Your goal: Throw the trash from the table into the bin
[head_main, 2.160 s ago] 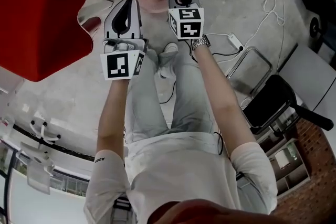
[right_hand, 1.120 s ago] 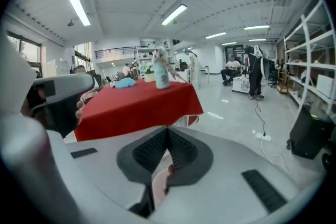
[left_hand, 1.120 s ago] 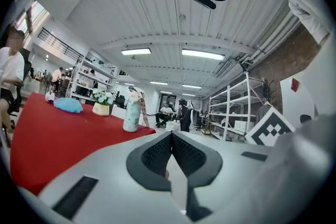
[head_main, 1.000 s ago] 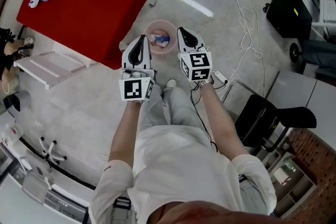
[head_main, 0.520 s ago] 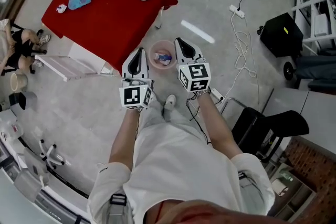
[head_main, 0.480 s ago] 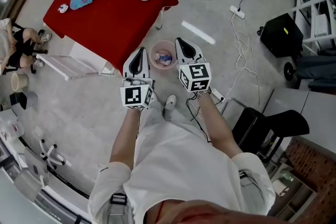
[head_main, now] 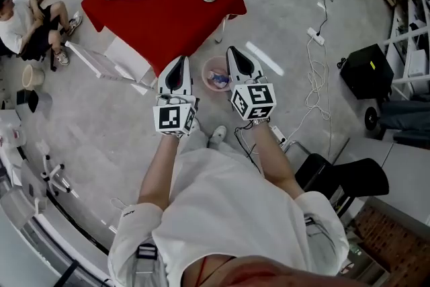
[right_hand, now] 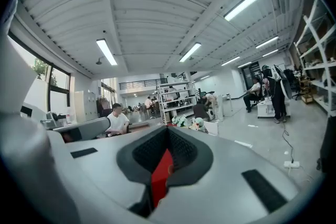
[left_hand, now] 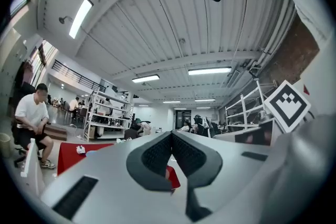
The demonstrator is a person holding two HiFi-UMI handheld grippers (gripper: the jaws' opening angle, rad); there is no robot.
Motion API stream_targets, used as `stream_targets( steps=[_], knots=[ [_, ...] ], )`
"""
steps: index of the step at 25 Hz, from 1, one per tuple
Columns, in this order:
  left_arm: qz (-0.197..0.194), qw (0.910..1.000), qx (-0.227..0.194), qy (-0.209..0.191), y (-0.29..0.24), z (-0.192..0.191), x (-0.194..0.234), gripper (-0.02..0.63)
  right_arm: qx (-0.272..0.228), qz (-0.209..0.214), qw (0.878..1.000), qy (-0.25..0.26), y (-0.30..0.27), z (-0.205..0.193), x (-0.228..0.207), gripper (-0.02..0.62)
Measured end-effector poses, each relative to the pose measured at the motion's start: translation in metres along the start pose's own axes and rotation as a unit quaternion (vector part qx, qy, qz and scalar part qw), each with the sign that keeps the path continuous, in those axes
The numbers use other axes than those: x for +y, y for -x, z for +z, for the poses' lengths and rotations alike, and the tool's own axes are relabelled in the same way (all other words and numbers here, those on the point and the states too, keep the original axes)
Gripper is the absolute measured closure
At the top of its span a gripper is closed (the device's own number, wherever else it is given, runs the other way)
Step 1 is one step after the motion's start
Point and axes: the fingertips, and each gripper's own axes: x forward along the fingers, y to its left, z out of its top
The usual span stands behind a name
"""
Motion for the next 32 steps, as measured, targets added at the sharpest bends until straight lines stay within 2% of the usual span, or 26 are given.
stream_targets(
  steps=[6,9,15,23,32],
  knots=[
    [0.04,0.9991,0.0,-0.014,0.03,0.007,0.034,0.601,0.003,0.041,0.999,-0.001,-0.017,0.003,0.036,0.586],
    [0.062,0.998,-0.007,-0.009,0.045,0.01,0.061,0.601,0.01,0.068,0.998,0.006,-0.033,-0.001,0.066,0.587],
    [0.083,0.9964,-0.019,0.006,0.062,0.008,0.125,0.601,0.033,0.099,0.994,0.018,-0.073,-0.024,0.128,0.586],
    [0.114,0.9927,-0.03,0.024,0.068,0.016,0.249,0.601,0.055,0.09,0.994,0.035,-0.155,-0.033,0.191,0.586],
    [0.101,0.9937,-0.044,0.019,0.067,0.044,0.36,0.601,0.039,0.072,0.996,0.036,-0.246,-0.017,0.271,0.586]
  ],
)
